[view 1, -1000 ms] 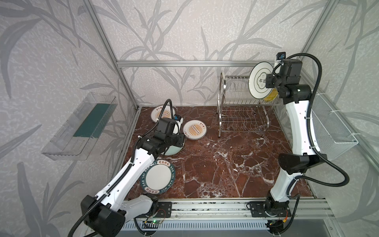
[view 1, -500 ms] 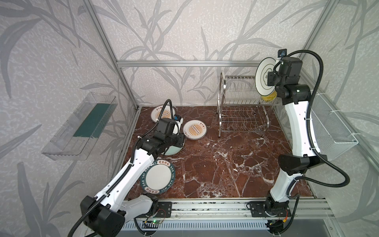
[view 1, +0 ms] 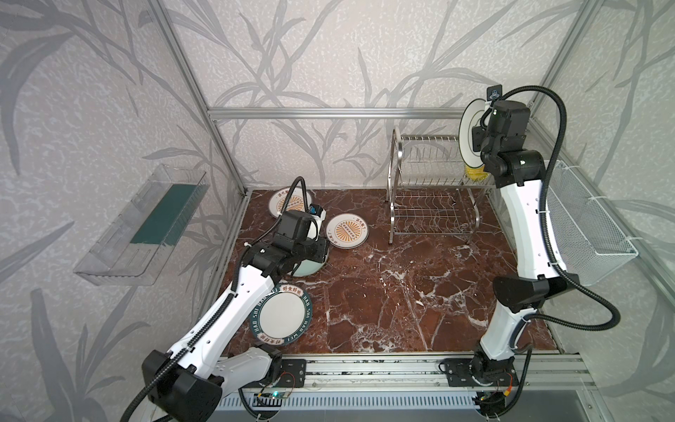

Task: Load plates into a dish rack
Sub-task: Place the plate on the dish rack.

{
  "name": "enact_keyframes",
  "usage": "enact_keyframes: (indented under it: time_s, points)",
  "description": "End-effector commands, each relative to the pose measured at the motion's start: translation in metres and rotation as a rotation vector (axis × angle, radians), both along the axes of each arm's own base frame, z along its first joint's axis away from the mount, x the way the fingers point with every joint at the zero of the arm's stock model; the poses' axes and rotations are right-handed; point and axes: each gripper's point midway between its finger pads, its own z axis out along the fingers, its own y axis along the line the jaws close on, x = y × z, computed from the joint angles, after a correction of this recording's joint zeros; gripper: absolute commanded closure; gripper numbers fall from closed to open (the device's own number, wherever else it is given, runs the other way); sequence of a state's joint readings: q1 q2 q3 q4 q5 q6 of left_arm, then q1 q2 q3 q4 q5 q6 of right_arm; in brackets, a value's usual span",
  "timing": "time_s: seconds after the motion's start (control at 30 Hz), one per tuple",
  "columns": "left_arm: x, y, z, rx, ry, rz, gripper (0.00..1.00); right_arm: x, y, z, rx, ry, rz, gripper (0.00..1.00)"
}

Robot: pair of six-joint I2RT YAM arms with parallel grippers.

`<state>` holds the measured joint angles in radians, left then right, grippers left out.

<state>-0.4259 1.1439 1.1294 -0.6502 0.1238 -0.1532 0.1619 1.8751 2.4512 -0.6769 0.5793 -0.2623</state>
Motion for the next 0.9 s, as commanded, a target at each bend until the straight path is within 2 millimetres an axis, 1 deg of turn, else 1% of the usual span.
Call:
enact_keyframes:
  time_s: [0.0, 0.33, 0.87]
  points:
    - [-0.003, 0.003, 0.004, -0.003, -0.017, 0.002, 0.64, -0.001, -0.004, 0.017, -0.005, -0.073, -0.029, 1.00]
    - [-0.003, 0.003, 0.003, -0.004, -0.013, 0.001, 0.64, 0.002, -0.007, 0.005, -0.034, -0.054, -0.055, 1.00]
    - [-0.003, 0.002, 0.004, -0.007, -0.012, 0.001, 0.64, 0.003, -0.012, -0.003, -0.043, -0.041, -0.091, 1.00]
